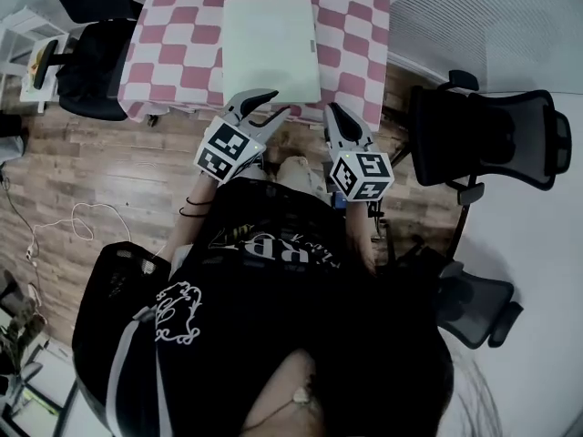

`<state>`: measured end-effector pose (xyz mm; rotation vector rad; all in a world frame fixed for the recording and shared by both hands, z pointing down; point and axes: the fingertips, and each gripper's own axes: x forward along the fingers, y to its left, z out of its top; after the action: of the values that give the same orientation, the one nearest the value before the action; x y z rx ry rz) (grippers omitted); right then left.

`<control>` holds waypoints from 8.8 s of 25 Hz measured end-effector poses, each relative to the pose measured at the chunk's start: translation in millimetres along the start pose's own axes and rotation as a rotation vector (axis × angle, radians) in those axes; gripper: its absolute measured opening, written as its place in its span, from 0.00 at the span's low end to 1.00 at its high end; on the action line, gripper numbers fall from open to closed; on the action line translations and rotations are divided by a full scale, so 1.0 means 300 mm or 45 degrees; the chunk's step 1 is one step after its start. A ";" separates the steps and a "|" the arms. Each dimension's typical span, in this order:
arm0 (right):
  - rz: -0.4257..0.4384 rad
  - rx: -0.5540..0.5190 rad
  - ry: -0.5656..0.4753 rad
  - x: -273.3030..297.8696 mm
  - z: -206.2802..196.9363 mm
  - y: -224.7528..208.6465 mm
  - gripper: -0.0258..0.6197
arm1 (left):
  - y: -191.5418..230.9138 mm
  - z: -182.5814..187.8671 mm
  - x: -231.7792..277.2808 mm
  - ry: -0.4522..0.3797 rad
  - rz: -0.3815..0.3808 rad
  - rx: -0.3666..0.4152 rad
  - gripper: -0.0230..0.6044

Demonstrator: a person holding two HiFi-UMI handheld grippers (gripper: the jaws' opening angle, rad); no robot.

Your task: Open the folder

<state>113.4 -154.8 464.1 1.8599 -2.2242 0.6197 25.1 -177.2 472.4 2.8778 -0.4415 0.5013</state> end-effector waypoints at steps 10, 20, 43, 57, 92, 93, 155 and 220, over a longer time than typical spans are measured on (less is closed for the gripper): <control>0.026 0.051 0.038 0.069 -0.006 -0.165 0.09 | 0.027 -0.084 0.188 0.253 0.003 0.236 0.37; 0.181 0.096 0.193 0.223 -0.132 -0.270 0.09 | 0.048 -0.215 0.342 0.521 0.013 0.421 0.44; 0.398 0.485 0.421 0.361 -0.339 -0.291 0.22 | 0.085 -0.322 0.406 0.694 0.145 0.377 0.55; 0.390 0.211 0.413 0.360 -0.324 -0.273 0.22 | 0.016 -0.242 0.370 0.527 0.073 0.278 0.14; 0.272 0.182 0.401 0.354 -0.318 -0.263 0.19 | 0.208 0.077 -0.173 -0.137 0.656 -0.055 0.11; 0.266 0.186 0.398 0.353 -0.318 -0.262 0.19 | 0.219 0.075 -0.202 -0.153 0.688 -0.067 0.11; 0.078 0.040 0.118 0.310 -0.042 0.047 0.11 | 0.692 -0.524 -0.796 -0.093 1.002 -0.701 0.32; 0.468 -0.166 -0.044 -0.912 -0.413 0.252 0.10 | -1.004 -0.155 -0.371 -0.189 0.347 -0.241 0.33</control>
<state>79.9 152.9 452.7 1.4220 -2.5847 0.4832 7.5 144.8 436.2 2.6937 -0.8635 0.2678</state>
